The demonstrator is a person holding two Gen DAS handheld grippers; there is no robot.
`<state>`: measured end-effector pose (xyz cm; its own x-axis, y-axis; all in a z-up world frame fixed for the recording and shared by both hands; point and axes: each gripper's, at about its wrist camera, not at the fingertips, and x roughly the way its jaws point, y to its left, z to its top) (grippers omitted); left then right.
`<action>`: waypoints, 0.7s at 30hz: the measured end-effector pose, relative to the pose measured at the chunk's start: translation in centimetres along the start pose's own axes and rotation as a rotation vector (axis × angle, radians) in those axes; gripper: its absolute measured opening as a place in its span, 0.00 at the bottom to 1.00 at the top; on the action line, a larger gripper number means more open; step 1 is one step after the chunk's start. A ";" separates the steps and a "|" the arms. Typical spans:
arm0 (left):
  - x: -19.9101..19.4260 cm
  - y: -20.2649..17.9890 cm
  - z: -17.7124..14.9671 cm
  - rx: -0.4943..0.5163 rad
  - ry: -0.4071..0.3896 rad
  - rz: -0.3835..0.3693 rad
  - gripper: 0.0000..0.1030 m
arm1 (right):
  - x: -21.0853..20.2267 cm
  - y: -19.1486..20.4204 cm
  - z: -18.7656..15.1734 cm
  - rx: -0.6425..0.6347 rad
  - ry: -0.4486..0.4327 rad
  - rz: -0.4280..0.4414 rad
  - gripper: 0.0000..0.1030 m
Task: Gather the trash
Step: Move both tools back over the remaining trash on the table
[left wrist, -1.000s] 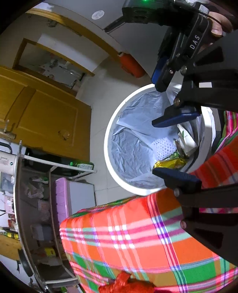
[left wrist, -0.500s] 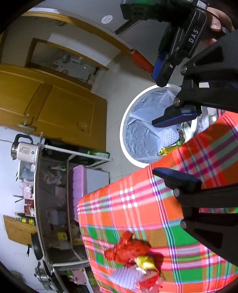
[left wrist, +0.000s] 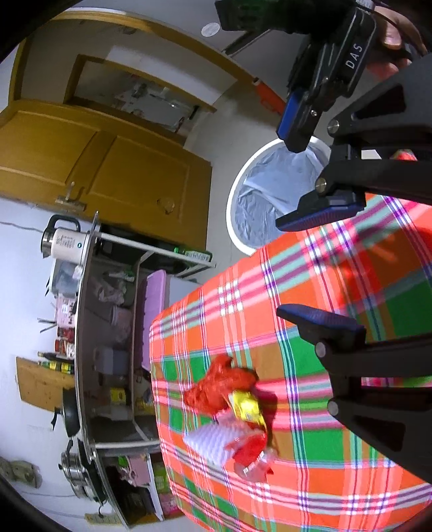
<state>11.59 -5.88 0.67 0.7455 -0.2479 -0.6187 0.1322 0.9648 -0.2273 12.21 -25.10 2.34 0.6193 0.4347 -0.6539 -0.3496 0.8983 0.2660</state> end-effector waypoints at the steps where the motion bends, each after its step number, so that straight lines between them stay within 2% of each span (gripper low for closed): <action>1: -0.2 0.5 -0.2 -0.005 -0.002 0.007 0.46 | 0.1 0.3 -0.1 -0.004 0.001 0.005 0.34; 21: -3.1 10.6 -2.1 -0.148 -0.031 0.150 0.46 | 4.6 7.0 0.5 -0.093 0.069 0.092 0.34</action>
<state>9.26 4.91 -1.40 0.7698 -0.0977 -0.6308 -0.0770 0.9668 -0.2437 12.93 -16.83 1.54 0.5329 0.5070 -0.6775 -0.4686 0.8435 0.2626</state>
